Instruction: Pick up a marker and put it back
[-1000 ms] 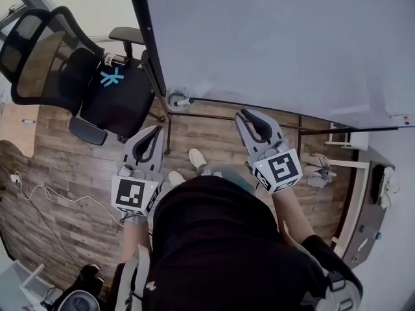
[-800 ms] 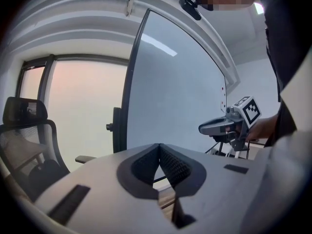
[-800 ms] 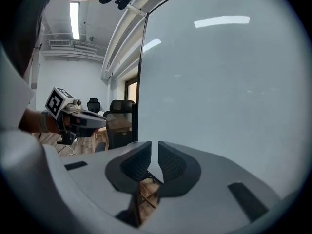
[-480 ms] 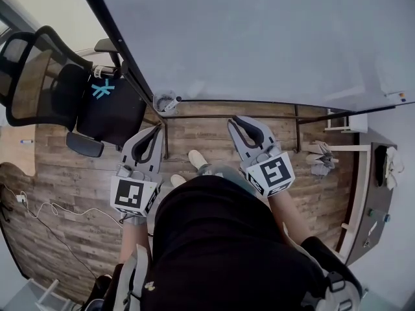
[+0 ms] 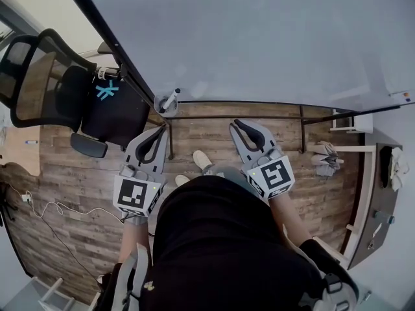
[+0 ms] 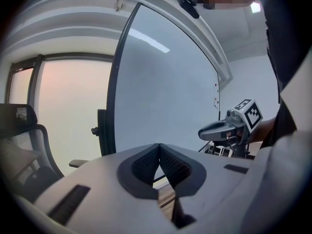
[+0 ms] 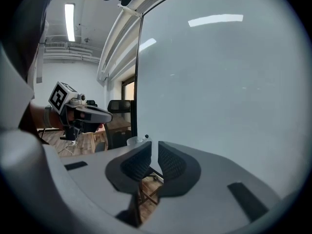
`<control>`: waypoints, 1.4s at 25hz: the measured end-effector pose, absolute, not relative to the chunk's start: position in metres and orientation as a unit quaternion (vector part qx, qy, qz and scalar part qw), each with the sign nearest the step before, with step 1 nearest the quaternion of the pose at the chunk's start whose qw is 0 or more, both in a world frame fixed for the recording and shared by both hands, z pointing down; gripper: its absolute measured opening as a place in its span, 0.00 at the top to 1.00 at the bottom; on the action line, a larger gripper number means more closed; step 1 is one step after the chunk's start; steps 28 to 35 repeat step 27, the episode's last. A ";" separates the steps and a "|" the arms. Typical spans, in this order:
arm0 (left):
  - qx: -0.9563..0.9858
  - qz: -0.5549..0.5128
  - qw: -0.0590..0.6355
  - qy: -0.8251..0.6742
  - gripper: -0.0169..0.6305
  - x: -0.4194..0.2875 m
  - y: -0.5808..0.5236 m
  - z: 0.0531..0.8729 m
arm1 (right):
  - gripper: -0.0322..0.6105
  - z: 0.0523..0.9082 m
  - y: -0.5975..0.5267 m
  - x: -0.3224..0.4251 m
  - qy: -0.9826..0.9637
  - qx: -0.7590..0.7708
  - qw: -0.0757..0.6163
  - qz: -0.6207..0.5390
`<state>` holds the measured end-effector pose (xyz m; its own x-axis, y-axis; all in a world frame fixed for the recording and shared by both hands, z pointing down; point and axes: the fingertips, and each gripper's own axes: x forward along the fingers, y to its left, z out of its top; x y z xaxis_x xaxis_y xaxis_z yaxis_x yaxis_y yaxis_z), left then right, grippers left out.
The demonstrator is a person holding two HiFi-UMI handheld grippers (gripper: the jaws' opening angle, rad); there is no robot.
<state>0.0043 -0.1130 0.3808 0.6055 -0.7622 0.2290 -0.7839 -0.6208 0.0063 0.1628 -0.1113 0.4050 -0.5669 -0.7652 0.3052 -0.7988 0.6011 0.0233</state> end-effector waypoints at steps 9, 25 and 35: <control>0.895 0.099 0.053 -0.432 0.96 0.006 -0.113 0.384 | 0.87 0.397 -0.114 0.162 -0.886 0.438 0.141 0.053; 0.884 0.106 0.062 -0.450 0.96 -0.007 -0.109 0.385 | 0.87 0.396 -0.116 0.154 -0.892 0.427 0.140 0.050; 0.884 0.109 0.063 -0.450 0.97 -0.007 -0.108 0.387 | 0.87 0.396 -0.115 0.153 -0.892 0.426 0.139 0.050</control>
